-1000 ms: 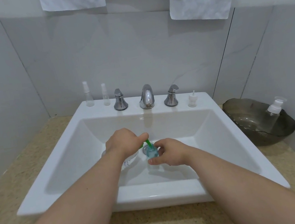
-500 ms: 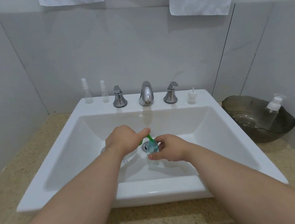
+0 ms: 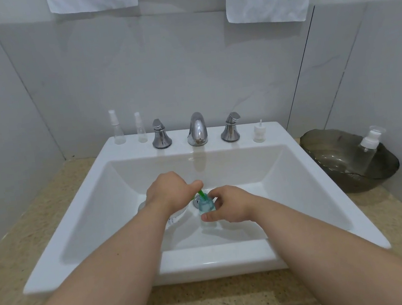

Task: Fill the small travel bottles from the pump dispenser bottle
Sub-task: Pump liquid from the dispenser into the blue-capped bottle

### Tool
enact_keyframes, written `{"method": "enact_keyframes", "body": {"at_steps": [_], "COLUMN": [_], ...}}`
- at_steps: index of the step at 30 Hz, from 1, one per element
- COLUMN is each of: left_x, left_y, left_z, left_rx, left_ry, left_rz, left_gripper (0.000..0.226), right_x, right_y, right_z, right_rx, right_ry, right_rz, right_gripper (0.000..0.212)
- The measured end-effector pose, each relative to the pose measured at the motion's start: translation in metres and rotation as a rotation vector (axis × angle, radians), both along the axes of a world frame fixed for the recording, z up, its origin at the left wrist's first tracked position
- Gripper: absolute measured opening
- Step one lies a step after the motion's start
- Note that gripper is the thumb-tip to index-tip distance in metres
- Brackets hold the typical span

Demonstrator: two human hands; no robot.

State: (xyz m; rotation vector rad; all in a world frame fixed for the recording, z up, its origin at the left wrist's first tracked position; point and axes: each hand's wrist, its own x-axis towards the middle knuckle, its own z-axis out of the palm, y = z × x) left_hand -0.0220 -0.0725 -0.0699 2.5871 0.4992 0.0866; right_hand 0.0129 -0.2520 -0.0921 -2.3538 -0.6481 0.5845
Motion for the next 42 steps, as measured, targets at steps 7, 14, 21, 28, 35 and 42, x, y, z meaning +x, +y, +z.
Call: {"method": "enact_keyframes", "body": {"at_steps": [7,14,21,28,35,42], "left_x": [-0.003,-0.001,0.003,0.013,0.021,0.026], "left_y": [0.002,0.013,0.022,0.022,0.027,0.030], "left_z": [0.002,-0.003,-0.005,-0.002,0.003,0.012], "left_rx": [-0.013,-0.093,-0.153,-0.093,-0.126,-0.073], "left_ry": [-0.016,-0.019,-0.020,0.048,0.102,0.217], "left_rz": [0.010,-0.010,-0.023,-0.054,-0.105,-0.196], "left_gripper": [0.049,0.071,0.076,0.082,0.078,0.085], "right_x": [-0.002,0.001,0.014,0.023,0.025,0.021], "right_y": [0.002,0.003,0.015,0.008,0.010,0.007], "right_z": [0.002,0.004,0.019,0.000,-0.007,-0.009], "right_rx": [0.012,0.030,-0.128,-0.014,0.036,0.034], "right_ry": [0.006,-0.025,-0.061,-0.060,-0.014,-0.053], "right_rz": [-0.017,-0.027,0.001,-0.030,-0.015,-0.031], "right_gripper": [0.041,0.043,0.037,0.047,0.056,0.052]}}
